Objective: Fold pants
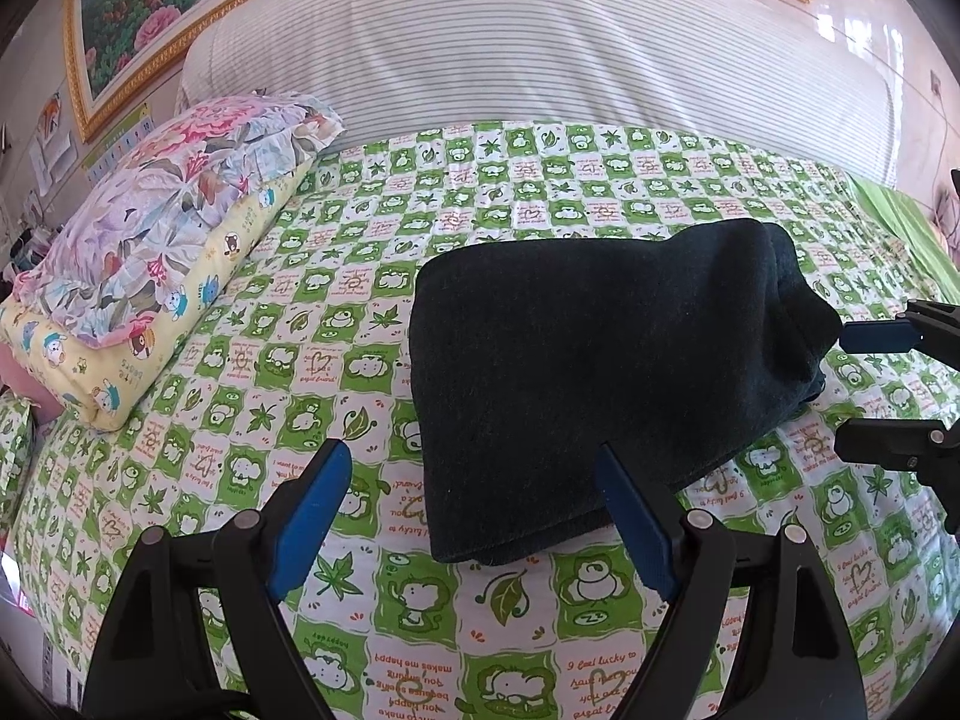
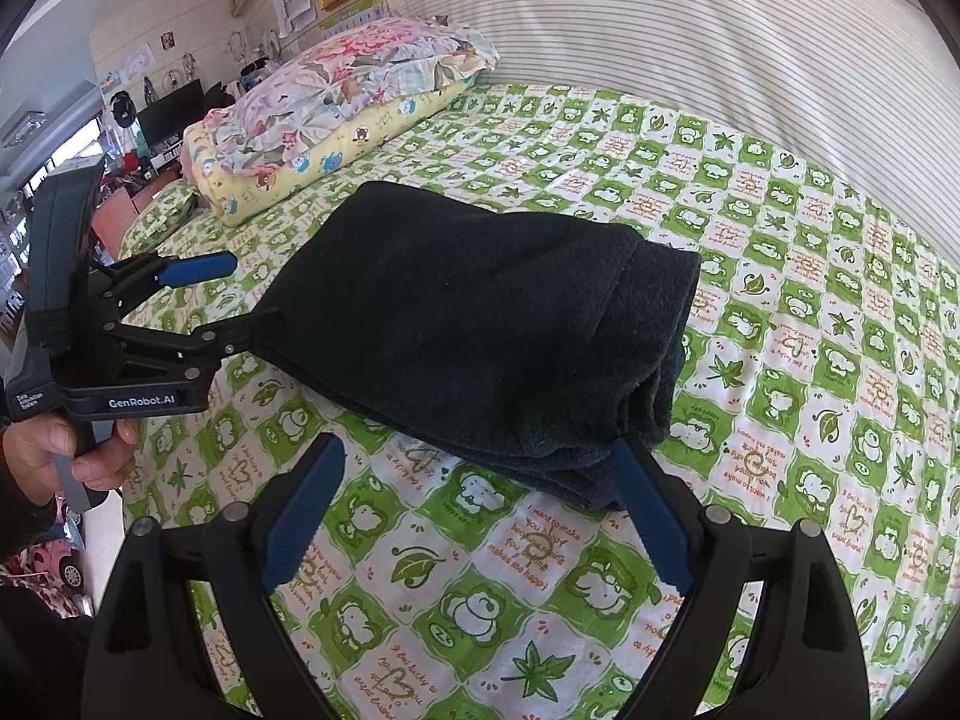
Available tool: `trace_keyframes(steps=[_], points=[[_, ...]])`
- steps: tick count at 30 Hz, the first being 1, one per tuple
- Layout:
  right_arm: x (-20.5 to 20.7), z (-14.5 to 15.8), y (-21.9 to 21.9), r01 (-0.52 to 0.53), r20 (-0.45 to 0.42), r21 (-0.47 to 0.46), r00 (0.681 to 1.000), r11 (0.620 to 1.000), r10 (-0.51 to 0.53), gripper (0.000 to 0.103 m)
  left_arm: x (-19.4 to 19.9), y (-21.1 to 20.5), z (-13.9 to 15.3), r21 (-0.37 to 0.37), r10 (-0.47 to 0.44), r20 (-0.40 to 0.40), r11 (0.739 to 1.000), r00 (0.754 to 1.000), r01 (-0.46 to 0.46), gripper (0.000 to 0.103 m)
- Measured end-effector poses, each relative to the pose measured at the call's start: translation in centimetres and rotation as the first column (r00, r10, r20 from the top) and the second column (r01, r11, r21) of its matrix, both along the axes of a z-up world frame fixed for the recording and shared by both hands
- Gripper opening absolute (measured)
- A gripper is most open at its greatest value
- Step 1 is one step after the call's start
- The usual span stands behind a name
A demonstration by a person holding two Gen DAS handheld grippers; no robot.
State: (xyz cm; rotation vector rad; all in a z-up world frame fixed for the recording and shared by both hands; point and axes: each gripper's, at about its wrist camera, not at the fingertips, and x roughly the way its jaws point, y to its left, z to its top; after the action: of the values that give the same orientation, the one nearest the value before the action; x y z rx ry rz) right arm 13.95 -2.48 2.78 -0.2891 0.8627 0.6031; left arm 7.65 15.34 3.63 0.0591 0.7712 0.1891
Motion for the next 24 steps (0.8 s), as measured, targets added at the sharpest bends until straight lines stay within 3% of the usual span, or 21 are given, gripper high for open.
trace_keyframes(steps=[24], points=[[-0.11,0.26,-0.17,0.012,-0.002,0.017,1.000,1.000,-0.012,0.090,0.32,-0.06,0.05,0.000,-0.023,-0.003,1.000,1.000,0.023,0.084]])
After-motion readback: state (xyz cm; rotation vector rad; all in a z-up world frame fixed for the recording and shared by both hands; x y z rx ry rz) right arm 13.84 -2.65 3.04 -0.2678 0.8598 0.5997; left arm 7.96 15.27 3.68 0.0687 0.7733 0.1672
